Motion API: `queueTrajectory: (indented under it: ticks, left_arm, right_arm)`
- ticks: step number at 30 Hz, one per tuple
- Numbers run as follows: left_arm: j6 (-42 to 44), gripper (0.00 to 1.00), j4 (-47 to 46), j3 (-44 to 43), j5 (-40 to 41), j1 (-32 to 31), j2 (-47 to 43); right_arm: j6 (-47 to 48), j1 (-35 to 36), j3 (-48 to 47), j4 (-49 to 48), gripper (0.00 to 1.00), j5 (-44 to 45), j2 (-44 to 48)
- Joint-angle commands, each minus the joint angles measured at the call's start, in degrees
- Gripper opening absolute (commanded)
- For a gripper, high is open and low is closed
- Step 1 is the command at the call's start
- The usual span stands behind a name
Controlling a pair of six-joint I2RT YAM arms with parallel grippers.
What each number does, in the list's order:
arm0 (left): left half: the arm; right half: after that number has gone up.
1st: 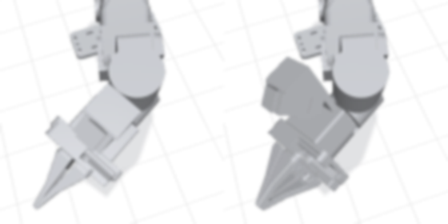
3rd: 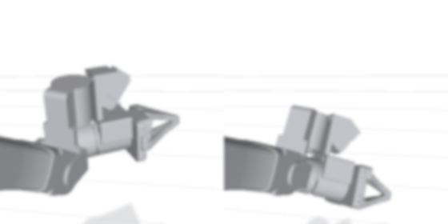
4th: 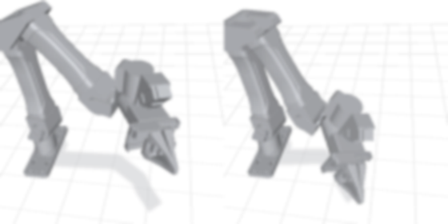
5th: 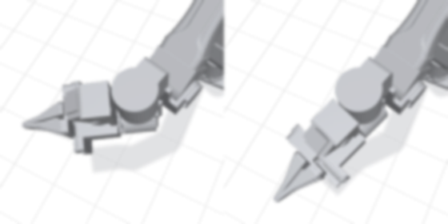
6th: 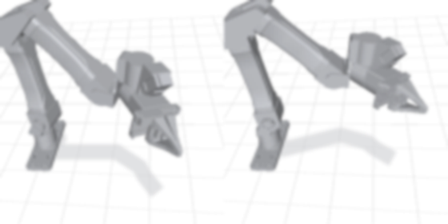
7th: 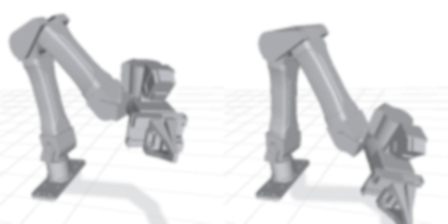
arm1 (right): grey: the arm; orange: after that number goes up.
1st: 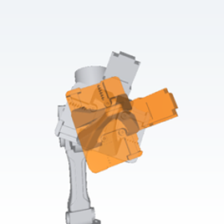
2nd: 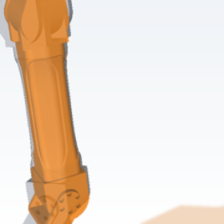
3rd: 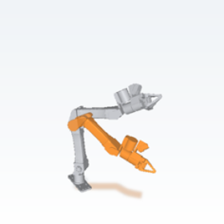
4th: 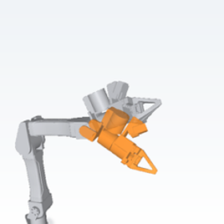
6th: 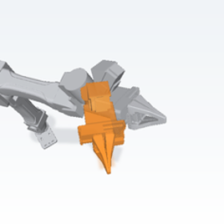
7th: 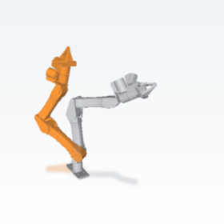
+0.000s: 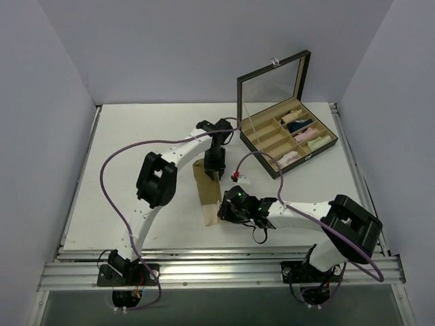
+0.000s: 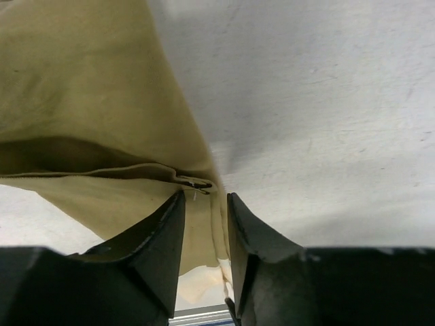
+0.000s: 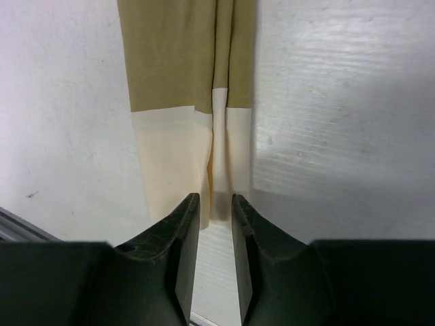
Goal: Roll the underwear
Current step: Fold the underwear
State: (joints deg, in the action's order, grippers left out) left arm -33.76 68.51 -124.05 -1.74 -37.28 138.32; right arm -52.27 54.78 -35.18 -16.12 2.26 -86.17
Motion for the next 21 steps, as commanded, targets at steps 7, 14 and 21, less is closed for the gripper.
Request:
queueTrajectory:
  ticks: [7,14,21]
  left_arm:
    - [1.06,0.46,-6.54,2.48,-0.64,5.27,-13.76]
    - [2.2,0.46,-11.65,18.39,-5.81,12.39,-22.29]
    - [3.35,0.46,-15.32,31.92,-11.35,13.37,-30.56]
  right_arm:
    - [4.36,-1.08,-7.62,12.17,0.38,8.12,6.37]
    - [9.72,-4.33,-13.76,13.83,0.44,0.64,-3.46]
    - [11.4,-4.95,-16.06,19.9,0.45,-1.55,-8.13]
